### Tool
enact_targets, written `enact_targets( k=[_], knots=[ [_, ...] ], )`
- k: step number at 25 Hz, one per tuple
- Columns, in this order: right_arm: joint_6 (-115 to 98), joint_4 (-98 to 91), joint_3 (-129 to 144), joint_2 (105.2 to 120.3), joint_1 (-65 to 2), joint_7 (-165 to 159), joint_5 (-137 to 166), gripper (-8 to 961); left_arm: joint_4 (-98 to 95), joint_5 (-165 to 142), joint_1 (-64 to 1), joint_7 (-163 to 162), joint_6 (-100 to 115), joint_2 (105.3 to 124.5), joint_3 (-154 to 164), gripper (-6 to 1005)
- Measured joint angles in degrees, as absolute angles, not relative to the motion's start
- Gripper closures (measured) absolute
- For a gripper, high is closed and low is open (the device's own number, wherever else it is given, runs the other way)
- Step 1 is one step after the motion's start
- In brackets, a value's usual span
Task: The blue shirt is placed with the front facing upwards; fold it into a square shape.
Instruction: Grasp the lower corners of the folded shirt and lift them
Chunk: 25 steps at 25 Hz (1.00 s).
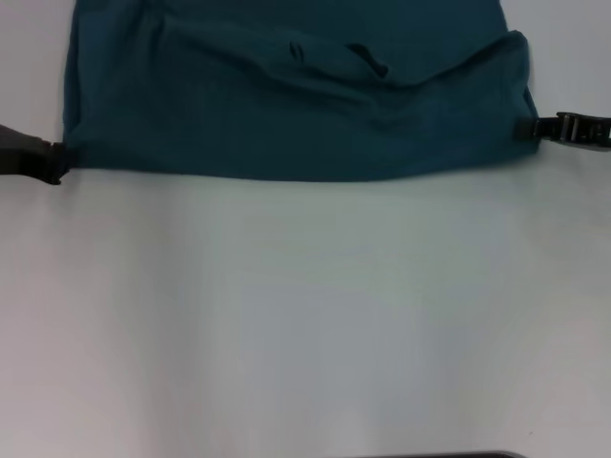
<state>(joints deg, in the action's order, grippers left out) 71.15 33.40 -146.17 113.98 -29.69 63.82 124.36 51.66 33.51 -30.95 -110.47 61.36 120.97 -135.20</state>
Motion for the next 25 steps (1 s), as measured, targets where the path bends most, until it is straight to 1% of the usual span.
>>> enact_targets(
  k=[1, 9, 20, 25],
  knots=[
    [71.48, 33.40, -146.17, 113.97, -29.55, 64.19, 124.36, 886, 52.37, 33.98, -30.43, -110.43, 63.04, 120.51, -135.29, 929],
    [76.09, 33.04, -146.22, 113.91, -28.75, 68.13, 124.37, 885, 55.25, 34.43, -28.61, -110.20, 68.44, 120.03, -135.41, 928],
    [86.14, 33.71, -146.25, 113.77, -26.40, 72.01, 124.44, 883, 61.68, 40.28, -22.29, -103.60, 85.69, 119.94, -142.56, 929],
    [91.63, 35.50, -146.24, 113.65, -23.58, 73.35, 124.72, 882, 62.04, 41.49, -20.43, -99.68, 93.64, 119.93, -148.35, 929]
  ],
)
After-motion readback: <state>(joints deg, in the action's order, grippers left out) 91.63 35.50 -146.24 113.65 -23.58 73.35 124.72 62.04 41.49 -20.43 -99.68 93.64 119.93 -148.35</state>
